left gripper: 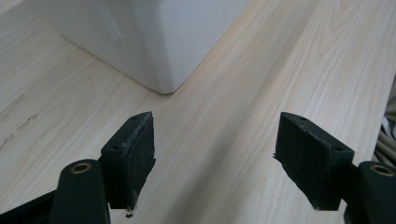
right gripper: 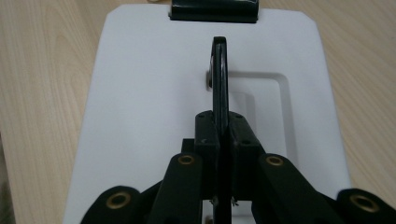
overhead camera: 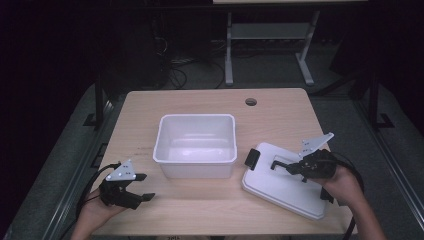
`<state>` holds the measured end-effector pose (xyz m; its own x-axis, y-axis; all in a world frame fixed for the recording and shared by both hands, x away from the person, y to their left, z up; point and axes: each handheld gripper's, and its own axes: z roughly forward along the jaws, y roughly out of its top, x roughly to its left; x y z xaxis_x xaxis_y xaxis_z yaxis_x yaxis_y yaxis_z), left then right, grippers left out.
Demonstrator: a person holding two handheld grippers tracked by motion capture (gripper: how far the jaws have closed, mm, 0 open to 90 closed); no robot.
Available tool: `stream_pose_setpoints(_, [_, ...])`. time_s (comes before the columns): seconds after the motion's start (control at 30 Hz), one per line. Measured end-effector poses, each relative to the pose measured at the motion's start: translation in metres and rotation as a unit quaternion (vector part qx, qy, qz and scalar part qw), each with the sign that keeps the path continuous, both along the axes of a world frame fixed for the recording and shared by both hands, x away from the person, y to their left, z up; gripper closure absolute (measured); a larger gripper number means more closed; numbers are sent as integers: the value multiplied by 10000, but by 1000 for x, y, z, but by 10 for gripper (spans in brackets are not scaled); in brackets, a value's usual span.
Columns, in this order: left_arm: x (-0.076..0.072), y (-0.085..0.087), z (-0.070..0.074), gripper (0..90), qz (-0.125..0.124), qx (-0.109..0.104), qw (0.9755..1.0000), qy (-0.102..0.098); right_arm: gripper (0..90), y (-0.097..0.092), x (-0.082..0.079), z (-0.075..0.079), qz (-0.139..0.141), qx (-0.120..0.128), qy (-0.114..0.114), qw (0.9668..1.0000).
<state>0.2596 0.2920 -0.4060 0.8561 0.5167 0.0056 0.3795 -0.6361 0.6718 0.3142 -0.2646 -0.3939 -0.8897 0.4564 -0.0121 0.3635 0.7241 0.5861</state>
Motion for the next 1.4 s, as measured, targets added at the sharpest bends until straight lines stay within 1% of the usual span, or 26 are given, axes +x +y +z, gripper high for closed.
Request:
stream_pose_setpoints(0.1, [0,0,-1,262,-18,39,10000,9,840,-2,-1,5,6,24,-42,10000])
stream_pose_setpoints(0.17, [-1,0,-2,257,-21,39,10000,4,840,-2,-1,7,10,34,-55,10000])
stream_pose_setpoints(0.2, [-1,0,-2,254,-18,39,10000,13,840,-4,-2,12,28,75,-82,9999])
stream_pose_setpoints(0.27, [-1,0,-4,252,-15,41,10000,25,840,-5,-3,16,33,89,-112,9999])
stream_pose_setpoints(0.3, [-1,0,-4,252,-15,41,10000,25,840,-5,-3,16,33,89,-112,9999])
stream_pose_setpoints(0.33, [-1,1,-4,252,-8,41,10000,33,840,-5,-4,20,37,94,-156,9998])
stream_pose_setpoints(0.37, [-1,1,-4,251,-8,41,10000,33,840,-5,-4,20,37,94,-156,9998])
stream_pose_setpoints(0.47, [-3,2,-3,249,6,30,10000,-3,840,-7,-6,29,63,93,-222,9997])
stream_pose_setpoints(0.5, [-3,2,-3,249,6,30,10000,-3,840,-7,-6,29,63,93,-222,9997])
stream_pose_setpoints(0.6, [-2,3,-2,244,30,6,10000,-9,840,-10,-8,40,87,55,-291,9995])
stream_pose_setpoints(0.63, [-2,3,-2,239,30,6,10000,-9,840,-10,-8,40,87,55,-291,9995])
stream_pose_setpoints(0.67, [-2,3,-2,236,35,3,10000,-22,840,-11,-8,45,87,57,-358,9993])
stream_pose_setpoints(0.83, [-3,4,-1,229,41,20,10000,-37,840,-9,-9,52,147,61,-375,9992])
stream_pose_setpoints(0.87, [-4,5,-2,228,58,-8,10000,-25,840,-8,-9,56,174,78,-393,9990])
stream_pose_setpoints(0.93, [-4,6,-2,228,81,-14,10000,-22,840,-8,-8,58,199,110,-400,9989])
stream_pose_setpoints(1.17, [-3,6,-3,222,79,-30,10000,10,840,-4,-7,69,292,154,-371,9988])
stream_pose_setpoints(1.2, [-3,6,-4,222,80,-33,10000,7,840,-4,-7,71,311,150,-370,9987])
stream_pose_setpoints(1.23, [-3,6,-4,221,84,-31,10000,14,840,-3,-7,76,332,133,-394,9986])
stream_pose_setpoints(1.3, [-3,6,-4,222,94,-32,9999,20,840,-3,-7,78,341,138,-405,9985])
stream_pose_setpoints(1.33, [-3,7,-4,222,93,-41,9999,4,840,-3,-7,83,361,131,-409,9984])
stream_pose_setpoints(1.4, [-3,7,-4,221,89,-34,10000,-1,840,-3,-7,85,358,135,-417,9984])
